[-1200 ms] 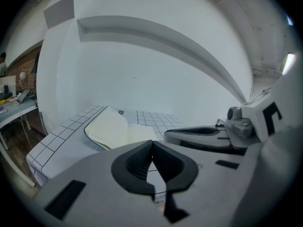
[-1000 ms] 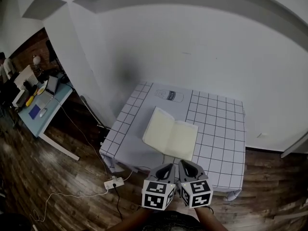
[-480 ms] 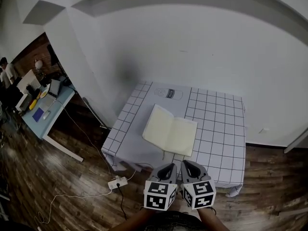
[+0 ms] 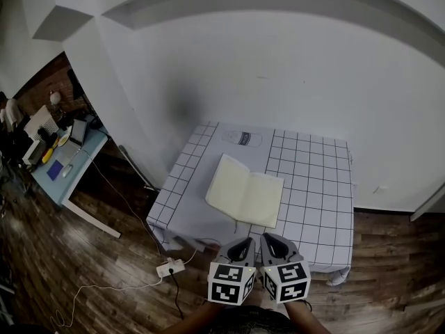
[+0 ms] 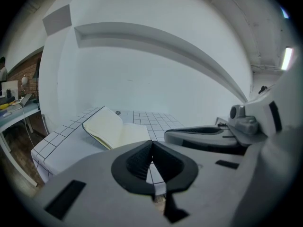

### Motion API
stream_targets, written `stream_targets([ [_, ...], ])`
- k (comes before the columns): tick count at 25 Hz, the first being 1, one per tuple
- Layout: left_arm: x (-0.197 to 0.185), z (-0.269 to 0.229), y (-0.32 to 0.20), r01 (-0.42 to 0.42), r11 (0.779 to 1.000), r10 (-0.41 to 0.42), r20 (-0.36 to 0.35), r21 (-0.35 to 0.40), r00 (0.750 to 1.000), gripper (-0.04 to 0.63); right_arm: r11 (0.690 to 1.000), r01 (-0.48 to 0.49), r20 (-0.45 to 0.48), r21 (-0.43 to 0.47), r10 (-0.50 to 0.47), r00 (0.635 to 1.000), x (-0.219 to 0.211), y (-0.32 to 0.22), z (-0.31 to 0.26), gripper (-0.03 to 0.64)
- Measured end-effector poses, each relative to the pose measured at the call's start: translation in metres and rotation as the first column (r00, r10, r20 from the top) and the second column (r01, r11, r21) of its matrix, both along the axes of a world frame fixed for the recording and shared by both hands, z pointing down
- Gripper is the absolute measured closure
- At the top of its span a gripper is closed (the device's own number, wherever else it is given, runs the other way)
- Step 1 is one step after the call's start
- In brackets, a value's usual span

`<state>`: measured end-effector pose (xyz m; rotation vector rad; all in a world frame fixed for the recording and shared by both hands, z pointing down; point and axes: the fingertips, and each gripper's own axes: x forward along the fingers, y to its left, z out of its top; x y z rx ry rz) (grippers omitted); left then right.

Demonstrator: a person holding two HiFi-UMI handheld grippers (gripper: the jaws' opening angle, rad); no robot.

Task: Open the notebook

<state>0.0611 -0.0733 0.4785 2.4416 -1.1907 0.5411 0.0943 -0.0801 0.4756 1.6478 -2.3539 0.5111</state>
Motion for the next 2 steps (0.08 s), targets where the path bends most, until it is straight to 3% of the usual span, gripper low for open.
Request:
stream_targets([
  [2, -0.0012, -0.0003, 0.0004, 0.0, 1.0, 0.0, 0.0, 0.001, 1.0, 0.584, 1.0, 0.0, -0.001, 0.0, 0.0, 1.0, -0.001, 0.0009, 0.0005, 0.604],
])
